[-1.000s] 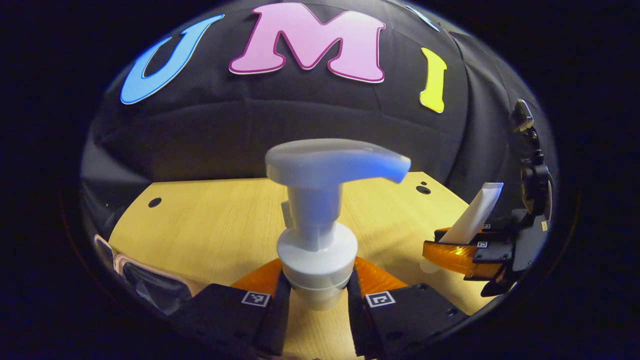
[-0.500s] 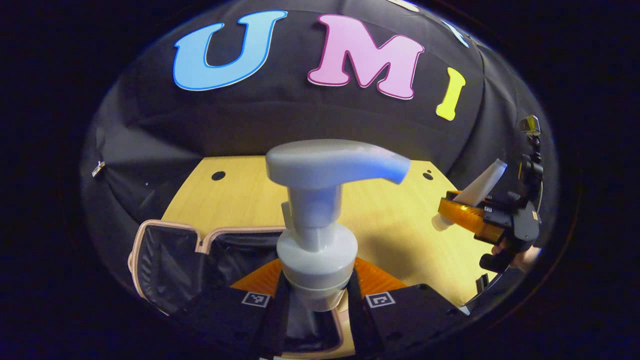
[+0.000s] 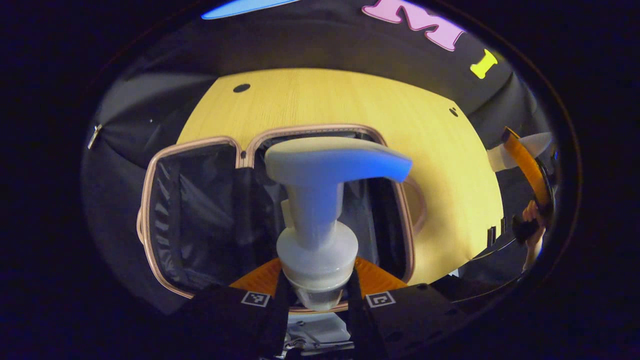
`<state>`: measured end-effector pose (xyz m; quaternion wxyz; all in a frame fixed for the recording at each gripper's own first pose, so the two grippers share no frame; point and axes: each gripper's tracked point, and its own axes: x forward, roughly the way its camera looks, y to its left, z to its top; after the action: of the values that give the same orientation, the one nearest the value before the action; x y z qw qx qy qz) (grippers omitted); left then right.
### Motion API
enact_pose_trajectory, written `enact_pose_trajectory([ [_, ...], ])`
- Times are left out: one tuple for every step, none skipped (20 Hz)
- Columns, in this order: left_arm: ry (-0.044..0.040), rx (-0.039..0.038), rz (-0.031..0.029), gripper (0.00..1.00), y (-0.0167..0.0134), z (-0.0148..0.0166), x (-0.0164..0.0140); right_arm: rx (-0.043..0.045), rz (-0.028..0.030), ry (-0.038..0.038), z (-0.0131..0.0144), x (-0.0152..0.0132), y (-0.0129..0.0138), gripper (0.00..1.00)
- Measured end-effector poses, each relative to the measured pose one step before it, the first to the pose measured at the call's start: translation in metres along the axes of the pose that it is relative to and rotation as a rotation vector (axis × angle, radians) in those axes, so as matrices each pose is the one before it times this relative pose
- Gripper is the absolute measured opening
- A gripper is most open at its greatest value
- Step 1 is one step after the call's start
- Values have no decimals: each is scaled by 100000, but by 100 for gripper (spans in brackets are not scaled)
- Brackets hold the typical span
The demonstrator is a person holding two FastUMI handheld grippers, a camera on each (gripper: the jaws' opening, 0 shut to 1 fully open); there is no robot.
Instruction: First open the suitcase, pack the skin care products into it, and then close the suitcase.
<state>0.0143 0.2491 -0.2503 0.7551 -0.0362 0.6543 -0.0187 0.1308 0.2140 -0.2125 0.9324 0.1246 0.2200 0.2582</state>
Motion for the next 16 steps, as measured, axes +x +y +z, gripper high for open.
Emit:
enact_pose_trajectory([
  [6713,31,742,55,650,-673,1557,2188,1933,1866,-690,122,1002,41],
  [8179,-761,585,55,664,-1033,1705,2275,851,2990,-1024,144,627,41],
  [5815,-3054,1180,55,585,-514,1623,1793,300,2690,-925,207,404,41],
  [4862,-3076,-1291,55,-170,-384,1534,1098,292,2009,-628,230,495,41],
  [3336,-1817,-1642,55,-170,-151,822,430,112,2399,-701,143,521,41],
  [-588,-282,560,55,-211,404,665,359,450,2595,-748,179,473,41],
  [-1757,1400,1021,54,-75,476,516,766,1230,2198,-681,235,569,41],
  [-1795,1852,1857,61,444,255,363,1280,1456,2615,-715,190,662,41],
  [-2943,1292,-554,62,-201,251,-227,1164,803,1809,-537,199,606,41],
  [-3013,1230,-18,64,-171,87,-470,780,711,1147,-311,273,573,41],
  [-3764,1576,26,70,-55,277,-888,1014,781,1778,-348,325,514,41],
  [-5595,2200,364,74,170,540,-1103,1656,1275,1818,-424,494,713,41],
  [-6652,1792,-179,77,234,616,-1214,2501,2023,2149,-344,375,898,41],
  [-6451,454,-442,80,248,516,-1550,3391,2950,2281,-197,849,1214,41],
  [-5876,-1152,-736,82,171,650,-1704,4286,2556,3857,-654,1042,1065,41],
  [-5411,-2558,-1240,83,231,404,-1589,4130,2327,3550,-481,1280,1013,41],
])
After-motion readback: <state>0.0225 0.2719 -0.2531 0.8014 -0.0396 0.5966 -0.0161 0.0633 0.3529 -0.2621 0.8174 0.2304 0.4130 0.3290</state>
